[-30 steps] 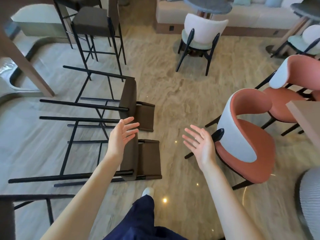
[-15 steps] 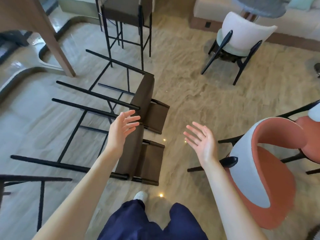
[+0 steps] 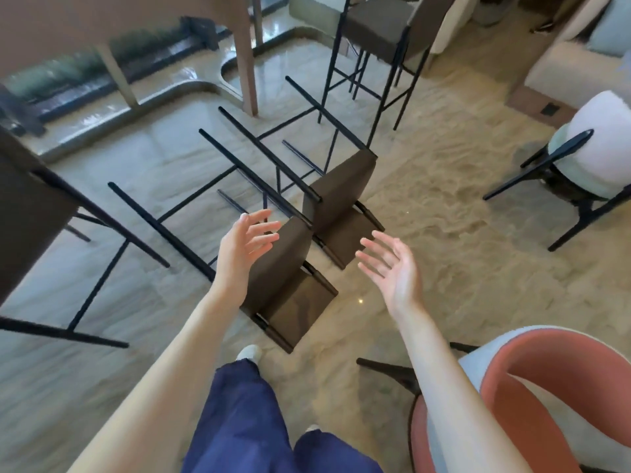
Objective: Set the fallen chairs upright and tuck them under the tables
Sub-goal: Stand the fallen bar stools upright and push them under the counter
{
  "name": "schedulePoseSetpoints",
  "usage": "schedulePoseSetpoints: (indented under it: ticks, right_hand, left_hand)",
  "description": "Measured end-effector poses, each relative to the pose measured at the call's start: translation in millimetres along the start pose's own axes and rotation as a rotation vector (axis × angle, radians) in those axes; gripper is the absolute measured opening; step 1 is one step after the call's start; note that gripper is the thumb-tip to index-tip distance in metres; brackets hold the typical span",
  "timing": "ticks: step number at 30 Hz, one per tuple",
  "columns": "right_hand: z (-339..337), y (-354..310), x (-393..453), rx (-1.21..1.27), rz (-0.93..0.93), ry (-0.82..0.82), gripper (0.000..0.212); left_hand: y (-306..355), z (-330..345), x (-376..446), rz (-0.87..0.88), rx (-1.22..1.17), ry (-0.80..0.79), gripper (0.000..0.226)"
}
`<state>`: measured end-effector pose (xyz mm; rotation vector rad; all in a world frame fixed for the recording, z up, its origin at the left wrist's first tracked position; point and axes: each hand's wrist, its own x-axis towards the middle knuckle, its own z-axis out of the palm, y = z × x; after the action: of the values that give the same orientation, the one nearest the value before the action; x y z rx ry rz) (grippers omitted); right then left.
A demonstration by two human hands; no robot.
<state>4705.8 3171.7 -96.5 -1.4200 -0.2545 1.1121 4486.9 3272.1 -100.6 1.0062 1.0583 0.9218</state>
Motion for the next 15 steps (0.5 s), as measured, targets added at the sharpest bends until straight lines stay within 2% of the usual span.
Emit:
schedulePoseSetpoints:
  ticks: [4,8,15]
  right_hand:
    - [-10,10,-7,-0.02,0.025,-0.075,0.042]
    - [-8,31,-5,0.017,0.065,-0.094,0.04]
    - [8,104,35,0.014,0.133,-0.081,0.04]
  left_hand:
    - [-5,1,-29,0.0,-0.024,0.098,0.044]
    - [-20,-13,-41,-0.028,-0.035,0.131,0.042]
    - [-85,-56,-14,-0.079,-0.063,0.146,0.049]
